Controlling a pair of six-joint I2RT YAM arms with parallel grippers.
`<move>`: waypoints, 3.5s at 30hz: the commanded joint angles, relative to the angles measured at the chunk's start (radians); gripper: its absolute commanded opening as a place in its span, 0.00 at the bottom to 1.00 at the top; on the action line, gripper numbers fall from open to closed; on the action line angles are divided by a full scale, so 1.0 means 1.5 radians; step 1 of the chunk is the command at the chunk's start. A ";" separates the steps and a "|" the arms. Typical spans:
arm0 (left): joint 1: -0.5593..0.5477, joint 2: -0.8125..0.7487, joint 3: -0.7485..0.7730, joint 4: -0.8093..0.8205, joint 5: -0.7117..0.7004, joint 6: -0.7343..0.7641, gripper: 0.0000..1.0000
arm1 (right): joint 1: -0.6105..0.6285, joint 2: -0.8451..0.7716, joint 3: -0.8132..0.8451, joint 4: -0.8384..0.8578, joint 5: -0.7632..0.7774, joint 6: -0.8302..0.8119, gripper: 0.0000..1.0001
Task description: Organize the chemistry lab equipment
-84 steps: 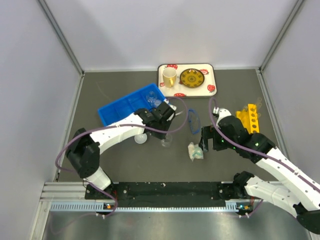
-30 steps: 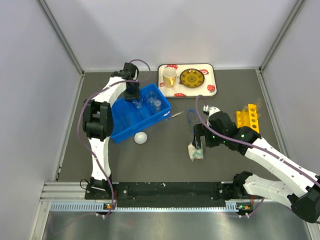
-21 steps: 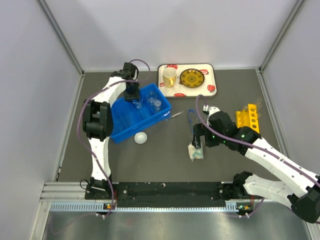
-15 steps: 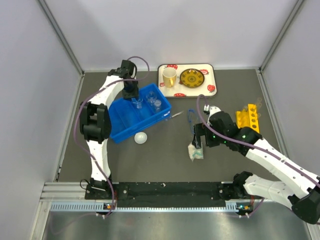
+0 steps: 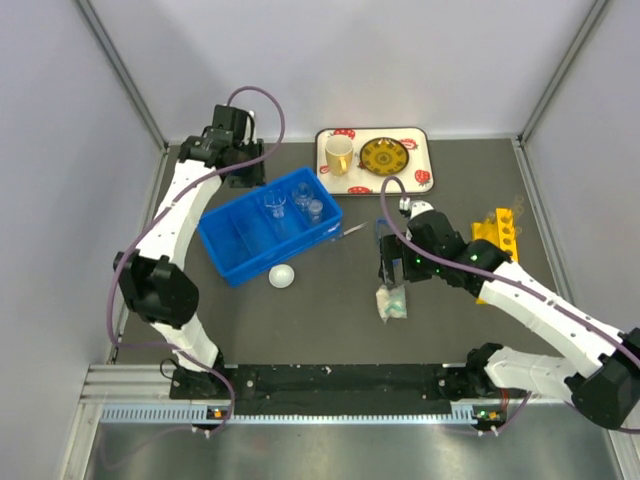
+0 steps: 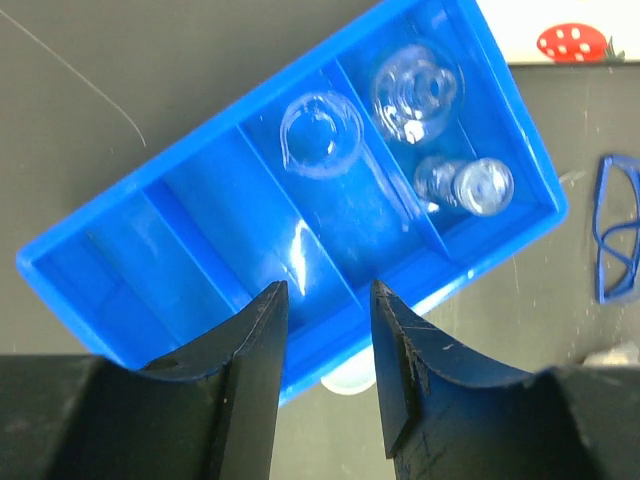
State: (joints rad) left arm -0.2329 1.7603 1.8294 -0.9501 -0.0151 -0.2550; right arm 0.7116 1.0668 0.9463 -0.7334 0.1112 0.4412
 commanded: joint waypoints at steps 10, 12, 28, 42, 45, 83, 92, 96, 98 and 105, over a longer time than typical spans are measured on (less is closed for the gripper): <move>-0.055 -0.294 -0.233 0.014 0.066 0.002 0.43 | 0.002 0.106 0.128 0.048 -0.018 0.009 0.97; -0.063 -0.341 -0.279 0.022 0.077 0.001 0.42 | 0.002 0.120 0.137 0.051 -0.033 0.008 0.96; -0.113 -0.565 -0.532 0.053 0.107 -0.035 0.42 | 0.095 0.312 0.233 0.121 -0.133 0.021 0.91; -0.114 -0.617 -0.553 0.019 0.114 -0.011 0.41 | 0.164 0.578 0.387 0.192 -0.160 0.097 0.79; -0.114 -0.623 -0.553 0.018 0.124 -0.006 0.41 | 0.164 0.605 0.393 0.213 -0.159 0.108 0.77; -0.114 -0.639 -0.536 0.004 0.160 0.025 0.41 | 0.165 0.691 0.436 0.221 -0.131 0.119 0.00; -0.114 -0.644 -0.522 0.007 0.162 0.008 0.41 | 0.184 0.500 0.407 0.100 -0.107 0.053 0.00; -0.114 -0.645 -0.516 0.012 0.166 0.003 0.41 | 0.185 0.437 0.434 0.068 -0.078 0.041 0.00; -0.114 -0.645 -0.509 0.012 0.165 0.002 0.41 | 0.185 0.433 0.461 0.062 -0.041 0.037 0.00; -0.114 -0.659 -0.480 0.002 0.156 -0.002 0.41 | 0.164 0.557 0.597 0.055 -0.007 0.022 0.00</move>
State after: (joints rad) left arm -0.4011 0.8017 1.0508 -0.9581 0.2199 -0.2420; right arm 0.9745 1.7733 1.7351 -0.6399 0.0513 0.4992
